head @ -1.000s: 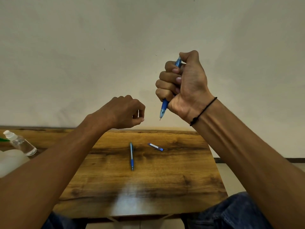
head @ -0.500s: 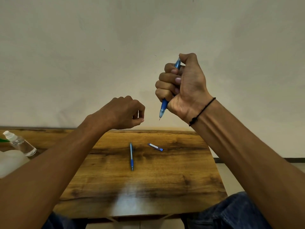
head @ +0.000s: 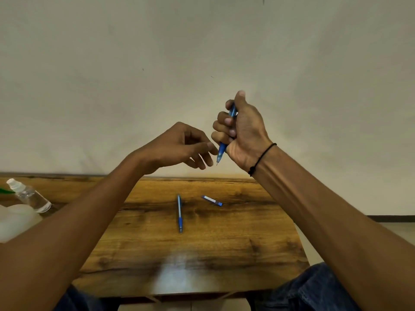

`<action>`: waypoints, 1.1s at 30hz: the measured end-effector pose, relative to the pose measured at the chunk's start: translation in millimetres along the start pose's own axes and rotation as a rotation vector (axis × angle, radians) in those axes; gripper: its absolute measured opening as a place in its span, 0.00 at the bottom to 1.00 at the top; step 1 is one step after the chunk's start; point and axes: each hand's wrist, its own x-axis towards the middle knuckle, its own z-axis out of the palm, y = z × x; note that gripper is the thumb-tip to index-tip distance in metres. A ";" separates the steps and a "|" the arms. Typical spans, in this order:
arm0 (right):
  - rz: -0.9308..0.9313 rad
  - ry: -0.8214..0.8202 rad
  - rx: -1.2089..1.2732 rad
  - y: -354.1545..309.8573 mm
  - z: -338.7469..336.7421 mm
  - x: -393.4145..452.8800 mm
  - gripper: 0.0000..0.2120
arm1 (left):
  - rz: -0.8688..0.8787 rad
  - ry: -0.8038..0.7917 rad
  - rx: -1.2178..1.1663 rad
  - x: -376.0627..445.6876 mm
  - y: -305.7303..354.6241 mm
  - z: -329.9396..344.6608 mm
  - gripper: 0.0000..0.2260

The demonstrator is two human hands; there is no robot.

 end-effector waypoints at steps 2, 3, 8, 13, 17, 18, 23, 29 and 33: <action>-0.035 0.023 -0.018 2.7 -2.9 4.9 0.20 | -0.026 -0.080 -0.155 -2.3 4.5 0.1 0.10; -0.052 0.033 -0.028 3.7 -4.4 6.8 0.20 | -0.030 -0.114 -0.217 -3.1 5.5 -0.2 0.10; -0.119 0.067 -0.131 12.6 -7.8 12.4 0.20 | -0.030 -0.100 -0.245 -3.9 3.2 5.6 0.11; -0.235 0.211 -0.718 26.5 -14.7 20.4 0.11 | -0.071 0.045 -0.246 1.3 -3.6 3.6 0.08; -0.305 0.261 -0.904 34.2 -25.2 25.1 0.10 | -0.139 0.071 -0.191 3.0 -13.7 1.0 0.07; -0.293 0.254 -0.919 35.8 -26.7 25.2 0.07 | -0.151 0.053 -0.170 3.1 -16.2 1.7 0.08; -0.252 0.254 -1.093 51.0 -34.9 34.5 0.04 | -0.237 -0.028 -0.023 6.0 -30.5 7.0 0.09; -0.113 0.241 -1.358 91.7 -60.8 62.8 0.10 | -0.293 -0.117 0.735 13.0 -59.4 0.2 0.17; 0.014 0.192 -1.617 132.0 -76.0 77.2 0.14 | -0.297 -0.024 1.075 12.5 -80.8 -8.4 0.14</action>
